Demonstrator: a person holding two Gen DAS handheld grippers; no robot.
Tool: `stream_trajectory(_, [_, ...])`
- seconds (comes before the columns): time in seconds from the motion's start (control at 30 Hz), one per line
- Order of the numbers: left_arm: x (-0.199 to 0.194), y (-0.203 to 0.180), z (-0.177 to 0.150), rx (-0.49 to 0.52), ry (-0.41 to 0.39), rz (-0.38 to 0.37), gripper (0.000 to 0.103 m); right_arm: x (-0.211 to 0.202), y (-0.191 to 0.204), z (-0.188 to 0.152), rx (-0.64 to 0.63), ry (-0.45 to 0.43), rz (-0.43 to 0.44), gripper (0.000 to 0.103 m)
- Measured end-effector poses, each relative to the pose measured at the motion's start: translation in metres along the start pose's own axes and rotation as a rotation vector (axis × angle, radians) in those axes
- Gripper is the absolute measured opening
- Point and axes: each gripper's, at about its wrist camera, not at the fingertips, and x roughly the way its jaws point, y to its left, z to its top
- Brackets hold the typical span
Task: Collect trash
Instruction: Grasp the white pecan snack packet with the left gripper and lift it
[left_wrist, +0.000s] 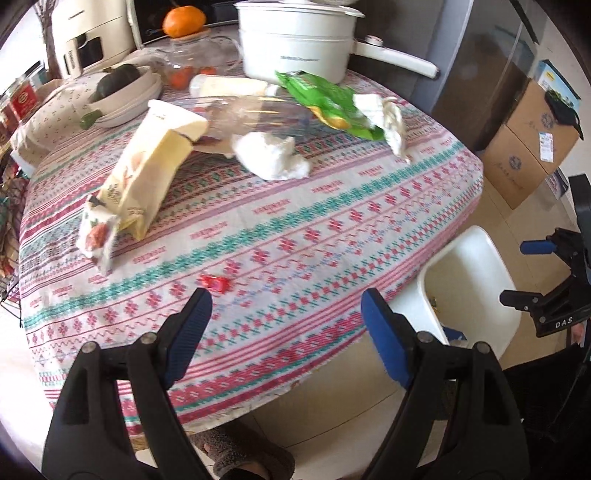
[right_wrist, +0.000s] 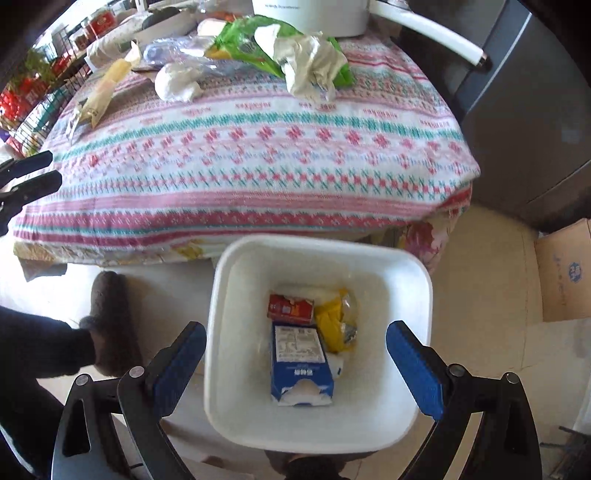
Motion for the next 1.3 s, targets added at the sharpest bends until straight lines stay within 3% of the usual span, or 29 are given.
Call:
stream_trajectory(0.17, [-0.007, 0.062, 0.012, -0.052, -0.025, 0.145, 0.083, -0.008, 0.014, 0.025, -0.008, -0.042, 0.017, 0.099])
stream_trajectory(0.3, [0.002, 0.106, 0.018, -0.139, -0.007, 0.173, 0.083, -0.012, 0.028, 0.042, -0.007, -0.072, 0.028, 0.099])
stream_trajectory(0.6, [0.049, 0.132, 0.023, -0.049, 0.035, 0.229, 0.081, -0.002, 0.062, 0.075, -0.029, -0.092, 0.05, 0.099])
stream_trajectory(0.73, [0.066, 0.135, 0.022, -0.009, 0.06, 0.289, 0.068, 0.004, 0.08, 0.085, -0.046, -0.108, 0.054, 0.099])
stream_trajectory(0.8, [0.073, 0.137, 0.02, -0.006, 0.065, 0.32, 0.054, 0.007, 0.086, 0.087, -0.049, -0.119, 0.057, 0.099])
stream_trajectory(0.87, [0.078, 0.139, 0.017, 0.008, 0.074, 0.351, 0.031, 0.008, 0.093, 0.088, -0.051, -0.145, 0.053, 0.099])
stream_trajectory(1.0, [0.069, 0.141, 0.013, 0.014, 0.051, 0.35, 0.023, 0.007, 0.106, 0.09, -0.044, -0.2, 0.056, 0.099])
stream_trajectory(1.13, [0.053, 0.151, 0.007, -0.044, 0.04, 0.302, 0.02, 0.0, 0.119, 0.096, -0.029, -0.268, 0.076, 0.099])
stream_trajectory(1.3, [0.027, 0.16, -0.002, -0.099, 0.002, 0.254, 0.016, -0.005, 0.137, 0.11, 0.046, -0.347, 0.173, 0.099])
